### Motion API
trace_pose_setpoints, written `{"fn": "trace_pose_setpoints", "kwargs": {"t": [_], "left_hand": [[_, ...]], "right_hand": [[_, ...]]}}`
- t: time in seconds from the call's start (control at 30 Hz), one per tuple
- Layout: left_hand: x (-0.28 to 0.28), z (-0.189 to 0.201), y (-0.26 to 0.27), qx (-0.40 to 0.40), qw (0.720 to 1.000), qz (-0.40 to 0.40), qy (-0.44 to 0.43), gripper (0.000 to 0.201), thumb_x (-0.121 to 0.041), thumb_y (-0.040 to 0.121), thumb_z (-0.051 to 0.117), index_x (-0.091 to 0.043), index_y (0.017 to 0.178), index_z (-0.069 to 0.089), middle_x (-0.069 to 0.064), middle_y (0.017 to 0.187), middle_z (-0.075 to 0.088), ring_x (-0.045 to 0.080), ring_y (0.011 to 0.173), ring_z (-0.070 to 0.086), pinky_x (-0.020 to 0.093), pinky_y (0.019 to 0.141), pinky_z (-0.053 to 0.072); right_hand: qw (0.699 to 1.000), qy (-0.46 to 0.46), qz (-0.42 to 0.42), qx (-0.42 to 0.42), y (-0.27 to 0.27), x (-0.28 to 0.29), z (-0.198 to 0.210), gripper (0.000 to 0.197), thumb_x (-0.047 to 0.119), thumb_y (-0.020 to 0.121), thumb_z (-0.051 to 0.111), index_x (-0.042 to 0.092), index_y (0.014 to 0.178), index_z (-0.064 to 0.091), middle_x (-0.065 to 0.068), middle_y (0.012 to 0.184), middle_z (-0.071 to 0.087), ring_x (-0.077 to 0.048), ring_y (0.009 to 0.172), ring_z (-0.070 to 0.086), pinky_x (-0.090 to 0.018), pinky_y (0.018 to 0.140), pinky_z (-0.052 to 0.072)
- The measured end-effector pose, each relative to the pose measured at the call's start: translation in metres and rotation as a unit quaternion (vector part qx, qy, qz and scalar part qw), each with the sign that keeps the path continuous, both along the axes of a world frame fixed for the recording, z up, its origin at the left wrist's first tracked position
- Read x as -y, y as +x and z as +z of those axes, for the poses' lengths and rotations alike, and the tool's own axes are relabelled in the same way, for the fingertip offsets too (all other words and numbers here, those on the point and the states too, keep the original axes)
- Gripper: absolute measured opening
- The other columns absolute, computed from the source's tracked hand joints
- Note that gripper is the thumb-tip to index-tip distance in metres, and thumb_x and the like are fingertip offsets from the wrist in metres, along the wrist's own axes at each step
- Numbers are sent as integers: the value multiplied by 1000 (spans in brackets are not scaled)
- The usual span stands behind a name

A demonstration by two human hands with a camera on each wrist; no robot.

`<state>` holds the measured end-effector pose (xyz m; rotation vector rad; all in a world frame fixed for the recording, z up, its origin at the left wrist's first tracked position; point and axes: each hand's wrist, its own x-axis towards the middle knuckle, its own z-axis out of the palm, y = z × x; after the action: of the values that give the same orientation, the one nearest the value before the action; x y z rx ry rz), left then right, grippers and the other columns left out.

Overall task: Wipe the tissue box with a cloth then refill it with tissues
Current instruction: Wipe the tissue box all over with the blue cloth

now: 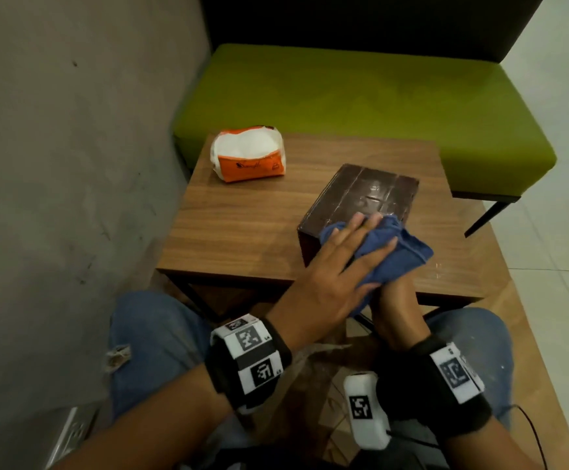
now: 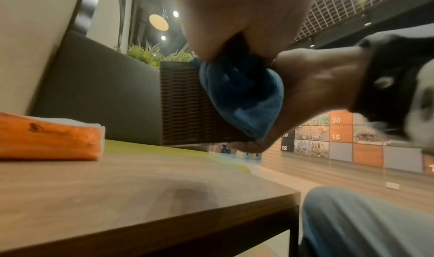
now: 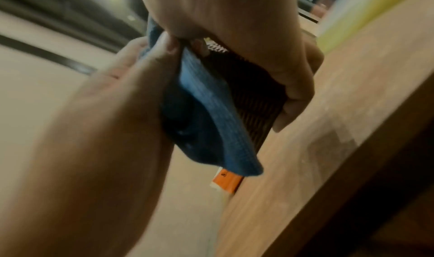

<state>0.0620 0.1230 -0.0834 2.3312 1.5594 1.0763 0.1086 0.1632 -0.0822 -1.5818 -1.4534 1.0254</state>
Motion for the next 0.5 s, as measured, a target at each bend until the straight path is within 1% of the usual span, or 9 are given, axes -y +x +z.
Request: {"fn": "trace_pose_setpoints", "kwargs": {"t": [0.03,0.07,0.13,0.17,0.23,0.3,0.33,0.43,0.5], "left_hand": [[-3,-3,-7,-39,999,-10,19,52,-18,93,53,-8,141,35,19,151,27,29,144,18,42,118,20],[-5,-8,-16,-66,997,-11,25,54,-18,91,55,-11,140,35,19,150,31,29,143,21,41,118,20],[-2,-12,-38,-51,998,24,-15,57,-19,88,56,-20,141,33,12,152,28,20,143,19,30,119,15],[2,-11,-47,1,997,50,-53,55,-19,89,56,-26,140,35,5,151,28,12,141,21,23,118,17],[6,-5,-59,167,975,83,-124,45,-20,93,55,-35,133,42,-12,138,42,-4,129,36,14,108,31],[-1,4,-61,299,932,103,-179,36,-19,95,51,-36,126,44,-19,128,48,-14,115,46,6,96,37],[-8,7,-62,339,911,112,-205,34,-19,96,49,-30,128,45,-15,132,48,-9,118,46,6,97,37],[-33,20,-74,430,864,119,-232,43,-20,98,46,-11,139,40,4,142,47,12,129,45,24,108,37],[-46,30,-89,412,879,115,-210,43,-18,97,49,-7,138,42,6,140,49,15,128,47,32,109,38]], "right_hand": [[997,29,-37,57,-20,9,-2,45,11,107,33,13,151,30,-4,156,34,-28,142,33,-38,101,47],[997,21,-63,49,-19,12,-1,44,11,107,29,14,150,32,-6,154,38,-30,138,41,-38,98,50],[981,-129,-46,-138,29,-1,10,44,27,104,30,25,148,30,-10,147,47,-31,122,55,-41,85,56],[972,-141,-4,-190,40,3,5,55,41,96,41,32,147,25,-11,145,48,-30,117,58,-45,83,56],[942,-139,-7,-305,69,-7,-9,92,54,71,59,37,149,14,-6,145,43,-27,119,55,-55,92,51],[962,-86,53,-252,85,-7,-14,98,57,65,59,40,150,12,-1,148,37,-25,127,50,-58,102,44],[968,-64,86,-227,82,-3,-16,94,58,68,59,44,149,13,2,151,33,-22,131,46,-56,106,41],[974,-11,183,-136,93,15,-22,86,63,73,56,52,146,12,13,151,25,-7,139,32,-39,114,35],[972,16,220,-84,101,21,-21,89,64,73,53,48,149,10,21,140,26,18,130,27,-7,104,32]]}}
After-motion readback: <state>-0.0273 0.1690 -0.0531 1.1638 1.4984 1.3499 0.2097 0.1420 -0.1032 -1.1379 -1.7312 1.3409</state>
